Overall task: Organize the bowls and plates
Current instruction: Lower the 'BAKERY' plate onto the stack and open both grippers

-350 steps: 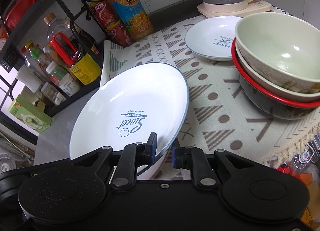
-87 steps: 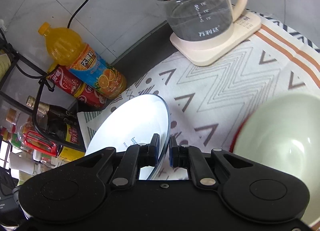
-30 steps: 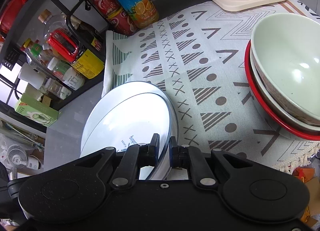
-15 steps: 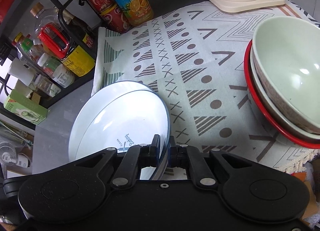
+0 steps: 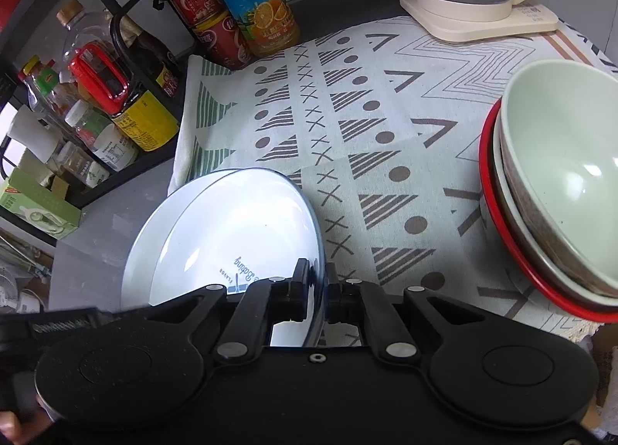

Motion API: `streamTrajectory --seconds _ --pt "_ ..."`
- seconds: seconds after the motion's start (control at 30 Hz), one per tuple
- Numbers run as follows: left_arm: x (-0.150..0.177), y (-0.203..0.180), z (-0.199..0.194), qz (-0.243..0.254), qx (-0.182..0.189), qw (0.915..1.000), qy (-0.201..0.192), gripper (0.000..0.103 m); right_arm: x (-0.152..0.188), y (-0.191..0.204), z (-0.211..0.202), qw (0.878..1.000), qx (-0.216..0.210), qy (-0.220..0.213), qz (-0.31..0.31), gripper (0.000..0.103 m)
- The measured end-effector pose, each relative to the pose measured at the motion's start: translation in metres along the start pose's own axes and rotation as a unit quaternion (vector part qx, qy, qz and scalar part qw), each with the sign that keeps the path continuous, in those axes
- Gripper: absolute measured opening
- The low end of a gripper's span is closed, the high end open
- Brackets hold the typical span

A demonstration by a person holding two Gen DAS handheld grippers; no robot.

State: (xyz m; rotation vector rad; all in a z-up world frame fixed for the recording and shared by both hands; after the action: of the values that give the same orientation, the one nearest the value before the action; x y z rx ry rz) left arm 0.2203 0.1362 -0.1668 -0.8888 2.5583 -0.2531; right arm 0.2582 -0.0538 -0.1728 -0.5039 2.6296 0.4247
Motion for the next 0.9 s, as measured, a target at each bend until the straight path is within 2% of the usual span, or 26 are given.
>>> streamTrajectory --seconds 0.1,0.33,0.53,0.63,0.7,0.9 --pt "-0.004 0.000 0.000 0.001 0.004 1.0000 -0.001 0.056 0.001 -0.002 0.005 1.000 0.009 0.008 0.002 0.009" --pt "-0.002 0.009 0.018 -0.014 -0.006 0.9997 0.020 0.056 0.001 0.001 0.010 1.000 0.014 0.010 -0.006 0.011" --pt "-0.006 0.012 0.025 -0.013 -0.015 0.9996 0.018 0.056 0.001 0.003 0.016 1.000 0.018 0.015 -0.011 0.013" --pt "-0.010 0.018 0.025 -0.019 -0.016 0.9997 0.008 0.050 0.002 0.005 0.019 1.000 0.021 0.017 -0.015 0.013" --pt "-0.013 0.020 0.028 -0.022 -0.005 0.9997 0.010 0.043 0.002 0.005 0.021 0.999 0.022 0.018 -0.015 0.014" --pt "-0.017 0.017 0.026 -0.008 -0.005 0.9999 -0.004 0.036 0.002 0.006 0.026 0.999 0.025 0.021 -0.017 0.015"
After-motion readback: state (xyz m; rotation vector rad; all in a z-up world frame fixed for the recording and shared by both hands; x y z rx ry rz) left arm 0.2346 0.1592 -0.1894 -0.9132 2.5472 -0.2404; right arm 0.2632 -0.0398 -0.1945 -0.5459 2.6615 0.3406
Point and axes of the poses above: each gripper's, at about its wrist camera, not at the fingertips, and z roughly the way its jaws point, y to its left, x to its underside, the point moved 4 cm from there along z, roughly the way its jaws point, and after that the axes turned 6 degrees about -z, right-handed, at the moved point
